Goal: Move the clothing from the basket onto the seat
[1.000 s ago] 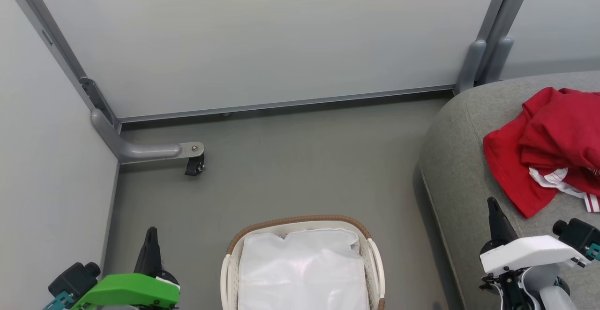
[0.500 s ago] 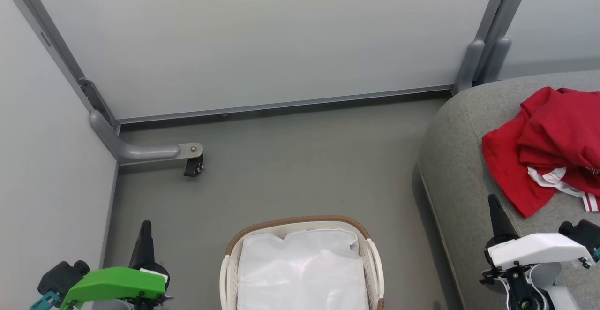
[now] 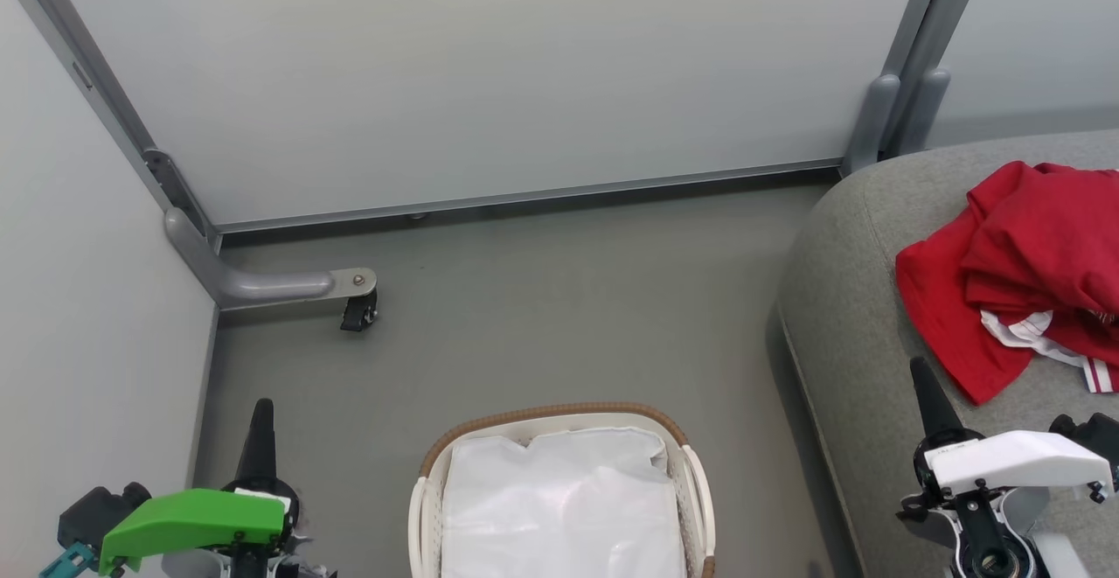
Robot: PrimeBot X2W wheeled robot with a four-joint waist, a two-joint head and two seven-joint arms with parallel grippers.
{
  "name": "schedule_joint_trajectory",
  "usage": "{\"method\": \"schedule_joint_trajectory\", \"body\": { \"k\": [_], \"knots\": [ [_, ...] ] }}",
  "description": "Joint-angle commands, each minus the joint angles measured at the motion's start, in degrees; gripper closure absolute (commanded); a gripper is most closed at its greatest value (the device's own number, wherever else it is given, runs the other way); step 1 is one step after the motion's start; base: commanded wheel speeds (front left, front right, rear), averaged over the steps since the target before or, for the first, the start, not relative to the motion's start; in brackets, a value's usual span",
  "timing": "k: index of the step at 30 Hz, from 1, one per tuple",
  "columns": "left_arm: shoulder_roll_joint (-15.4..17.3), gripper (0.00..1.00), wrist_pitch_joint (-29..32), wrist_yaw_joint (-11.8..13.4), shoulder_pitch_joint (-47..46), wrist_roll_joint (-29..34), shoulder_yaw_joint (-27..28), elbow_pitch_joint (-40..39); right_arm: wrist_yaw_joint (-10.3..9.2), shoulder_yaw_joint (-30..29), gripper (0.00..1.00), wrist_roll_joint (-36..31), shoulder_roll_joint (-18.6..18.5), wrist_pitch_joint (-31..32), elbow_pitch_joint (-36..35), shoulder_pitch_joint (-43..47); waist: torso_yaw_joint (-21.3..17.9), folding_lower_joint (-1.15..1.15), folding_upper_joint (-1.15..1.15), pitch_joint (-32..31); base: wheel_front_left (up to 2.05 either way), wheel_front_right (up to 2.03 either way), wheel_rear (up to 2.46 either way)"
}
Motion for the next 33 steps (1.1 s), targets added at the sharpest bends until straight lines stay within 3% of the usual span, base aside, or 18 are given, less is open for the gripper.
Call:
{"method": "schedule_joint_trajectory", "body": {
  "k": [1,33],
  "knots": [
    [0.29,1.00,0.44,-0.43,-1.44,-1.49,0.53,-0.76,-0.03,-0.22,1.00,1.60,-0.42,0.49,-0.77,0.02,-0.02,0.00,0.00,-0.01,0.00,0.00,0.00],
    [0.31,1.00,4.53,-0.82,-2.80,-15.92,3.13,-2.11,-0.04,-0.66,1.00,17.99,-0.54,4.59,-2.78,0.31,-0.57,0.00,0.00,-0.22,0.00,0.00,0.00]
  ]
}}
